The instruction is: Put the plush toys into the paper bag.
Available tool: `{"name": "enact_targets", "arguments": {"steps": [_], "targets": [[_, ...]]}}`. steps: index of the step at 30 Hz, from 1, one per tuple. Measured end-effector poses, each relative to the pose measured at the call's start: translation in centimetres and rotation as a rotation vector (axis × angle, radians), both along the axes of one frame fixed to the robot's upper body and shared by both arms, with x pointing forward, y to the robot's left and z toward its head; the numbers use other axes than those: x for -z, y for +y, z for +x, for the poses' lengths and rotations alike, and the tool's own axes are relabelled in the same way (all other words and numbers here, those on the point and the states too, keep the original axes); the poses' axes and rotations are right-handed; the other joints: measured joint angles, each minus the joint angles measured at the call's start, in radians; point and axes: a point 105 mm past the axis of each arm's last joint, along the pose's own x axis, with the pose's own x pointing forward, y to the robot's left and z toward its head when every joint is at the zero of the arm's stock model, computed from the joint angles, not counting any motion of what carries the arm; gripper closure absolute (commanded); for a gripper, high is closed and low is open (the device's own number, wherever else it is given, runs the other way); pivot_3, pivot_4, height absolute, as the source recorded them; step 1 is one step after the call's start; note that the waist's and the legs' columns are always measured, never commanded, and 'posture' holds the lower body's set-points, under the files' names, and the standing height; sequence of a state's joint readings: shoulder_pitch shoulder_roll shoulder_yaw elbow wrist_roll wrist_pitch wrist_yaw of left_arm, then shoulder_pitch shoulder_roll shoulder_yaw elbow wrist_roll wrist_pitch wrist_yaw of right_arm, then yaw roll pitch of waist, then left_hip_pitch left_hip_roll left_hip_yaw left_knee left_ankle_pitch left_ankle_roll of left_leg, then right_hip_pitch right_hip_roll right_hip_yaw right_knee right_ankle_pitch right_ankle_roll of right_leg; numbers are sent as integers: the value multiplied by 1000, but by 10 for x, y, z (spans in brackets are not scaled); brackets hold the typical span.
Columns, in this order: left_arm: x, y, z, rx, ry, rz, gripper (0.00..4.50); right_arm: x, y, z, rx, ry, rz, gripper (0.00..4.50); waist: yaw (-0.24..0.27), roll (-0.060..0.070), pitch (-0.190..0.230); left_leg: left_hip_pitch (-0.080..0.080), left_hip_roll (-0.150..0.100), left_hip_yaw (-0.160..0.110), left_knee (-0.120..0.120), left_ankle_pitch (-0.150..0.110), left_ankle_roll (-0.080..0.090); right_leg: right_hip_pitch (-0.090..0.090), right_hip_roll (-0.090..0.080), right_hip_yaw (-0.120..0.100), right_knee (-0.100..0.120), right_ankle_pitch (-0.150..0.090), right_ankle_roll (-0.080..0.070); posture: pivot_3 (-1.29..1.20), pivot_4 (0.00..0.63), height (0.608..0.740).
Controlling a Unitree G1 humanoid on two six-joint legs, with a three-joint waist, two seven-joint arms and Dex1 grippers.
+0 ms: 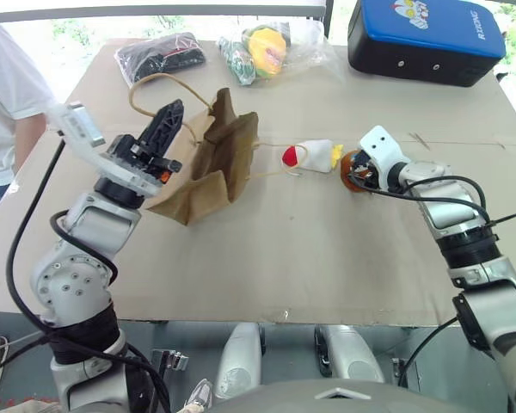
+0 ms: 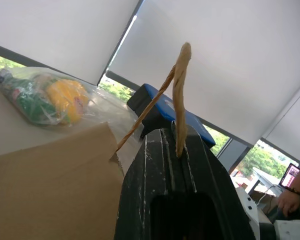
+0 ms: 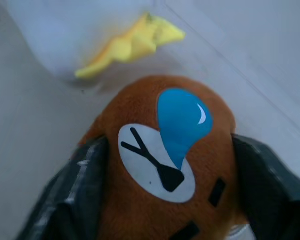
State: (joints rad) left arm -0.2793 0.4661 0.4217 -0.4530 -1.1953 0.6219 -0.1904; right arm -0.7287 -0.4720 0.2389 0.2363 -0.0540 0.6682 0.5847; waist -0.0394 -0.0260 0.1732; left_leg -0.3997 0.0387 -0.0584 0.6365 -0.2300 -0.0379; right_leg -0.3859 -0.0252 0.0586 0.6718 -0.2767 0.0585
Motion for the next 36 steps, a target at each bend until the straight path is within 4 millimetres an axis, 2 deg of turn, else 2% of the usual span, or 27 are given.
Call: {"name": "enact_targets", "arguments": {"steps": [3, 4, 7, 10, 12, 14, 15, 19, 23, 25, 29, 32, 33, 35, 36], "targets": [[-1, -1, 0, 3, -5, -5, 4500, -4, -3, -3, -9, -28, 11, 4183, 5, 0, 0, 0, 0, 0, 0, 0, 0, 0, 0, 0, 0, 0, 0, 0, 150, 740], [-1, -1, -1, 8, -7, -7, 4500, -9, -7, -8, -13, -39, 47, 4423, 8, 0, 1, -1, -1, 0, 1, 0, 0, 0, -1, -1, 0, 0, 0, 0, 150, 740], [-1, -4, -1, 24, -6, -16, 4500, -37, -8, -22, -72, -99, 174, 4475, 9, 2, 3, -2, -1, 0, 1, 0, 0, 0, -1, -1, 0, 0, 0, 0, 150, 740], [1, -12, -1, 64, 0, -11, 4500, -105, 13, -37, -199, -254, 334, 4475, -5, 3, 3, -1, 0, -1, 0, 0, 0, -1, 1, 0, 0, 0, 0, 0, 150, 740], [0, -16, -1, 81, -5, -12, 4500, -140, 33, -46, -295, -337, 363, 4475, -6, 3, 3, 0, 1, -1, -1, 0, 0, -1, 2, 0, 1, 0, 0, 0, 150, 740], [0, -17, 0, 92, -5, -14, 4500, -154, 56, -51, -380, -366, 347, 4475, -6, 3, 4, 1, 1, -1, -1, 0, 0, -1, 2, -1, 1, 0, 0, 0, 150, 740], [1, -20, 1, 104, -3, -19, 4500, -158, 80, -54, -456, -359, 339, 4475, -4, 3, 4, 0, 1, -1, -1, 0, 0, -1, 2, 0, 0, 0, 0, 0, 150, 740], [3, -22, 4, 119, 3, -25, 4500, -142, 121, -53, -566, -272, 281, 4475, 0, 3, 4, -1, 1, -1, -1, 0, 0, -1, 1, -1, -1, 0, 0, 0, 150, 740], [1, -24, 5, 120, -11, -26, 4500, -106, 156, -38, -634, -179, 137, 4475, 1, 3, 4, -2, 0, -1, -1, 0, 0, -1, 1, -2, -2, 0, 0, 0, 150, 740], [2, -26, 5, 121, -14, -24, 4500, -91, 175, -38, -696, -128, 89, 4475, 0, 3, 4, -2, 1, -2, -1, 0, 0, -1, 1, -2, -2, 0, 0, 0, 150, 740], [6, -29, 4, 113, -10, -19, 4500, -77, 203, -40, -810, -77, 16, 2984, -4, 3, 4, -2, 1, -2, -3, 0, 0, -2, 1, -2, -2, 0, 0, 0, 150, 740], [8, -24, -2, 88, -15, -17, 4500, -73, 205, -42, -846, -60, 10, 1502, 1, 3, 4, -4, 1, -2, -3, 0, 0, -2, 0, -3, -4, 0, 0, 0, 150, 740], [11, -18, -3, 64, -6, -21, 4500, -75, 203, -42, -853, -47, 32, 1174, 2, 3, 4, -4, 1, -2, -3, 0, 0, -3, 0, -3, -4, 0, 0, 0, 150, 740], [15, -11, -4, 36, 5, -27, 4500, -85, 198, -45, -864, -39, 79, 1174, 3, 3, 4, -6, 0, -3, -2, 0, 0, -4, -1, -5, -5, 0, 0, 0, 150, 740], [17, -6, -5, 13, 12, -30, 4500, -96, 193, -47, -869, -56, 111, 1174, 5, 3, 4, -10, 0, -5, -1, 0, 0, -7, -1, -6, -4, 0, 0, 0, 150, 740]]}}
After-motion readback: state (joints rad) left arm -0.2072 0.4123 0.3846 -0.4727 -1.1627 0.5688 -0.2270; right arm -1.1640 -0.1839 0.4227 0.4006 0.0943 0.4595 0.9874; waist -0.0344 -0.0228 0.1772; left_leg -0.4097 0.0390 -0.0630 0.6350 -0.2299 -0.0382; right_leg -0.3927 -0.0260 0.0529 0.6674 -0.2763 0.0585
